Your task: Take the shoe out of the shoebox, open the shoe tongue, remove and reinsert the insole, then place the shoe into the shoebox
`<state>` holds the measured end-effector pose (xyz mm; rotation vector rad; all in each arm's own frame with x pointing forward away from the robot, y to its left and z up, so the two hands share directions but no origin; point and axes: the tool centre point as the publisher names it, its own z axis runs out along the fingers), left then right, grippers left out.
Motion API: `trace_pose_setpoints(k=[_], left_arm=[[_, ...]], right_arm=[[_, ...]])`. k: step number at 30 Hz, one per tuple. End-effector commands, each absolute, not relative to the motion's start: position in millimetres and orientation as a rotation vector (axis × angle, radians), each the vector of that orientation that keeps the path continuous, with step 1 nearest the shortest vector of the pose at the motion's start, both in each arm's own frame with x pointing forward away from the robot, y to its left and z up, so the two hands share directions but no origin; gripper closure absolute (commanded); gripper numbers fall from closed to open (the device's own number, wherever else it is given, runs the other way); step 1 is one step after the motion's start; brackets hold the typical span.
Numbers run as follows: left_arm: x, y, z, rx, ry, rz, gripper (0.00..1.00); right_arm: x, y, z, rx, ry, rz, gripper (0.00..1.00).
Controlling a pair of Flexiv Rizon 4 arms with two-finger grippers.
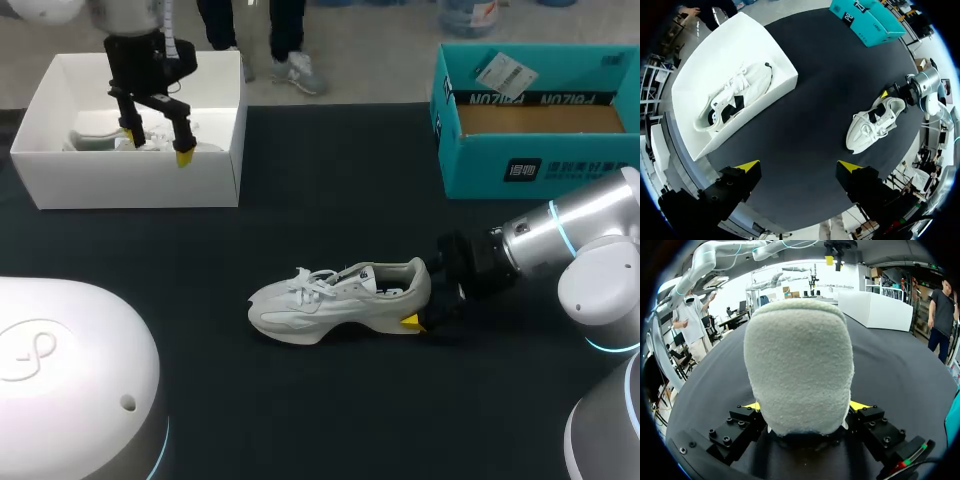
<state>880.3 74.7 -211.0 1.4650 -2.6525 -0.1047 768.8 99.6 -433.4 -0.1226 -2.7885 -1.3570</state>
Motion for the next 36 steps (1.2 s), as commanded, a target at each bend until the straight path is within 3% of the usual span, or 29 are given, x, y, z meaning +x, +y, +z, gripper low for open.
trace_pose_setpoints(k=[1,16,36], left_arm=[[852,55,-212,1.884,-2.500,-0.071,0.00],[793,-22,-234,1.858,-2.598,-0.061,0.00],[779,-63,-242,1.902,-2.556,-0.059,0.00]], right_arm=[[766,103,-439,-0.124,-2.790,-1.358,1.00],[766,103,-439,-0.124,-2.790,-1.358,1.00],[766,103,-439,-0.124,-2.790,-1.358,1.00]])
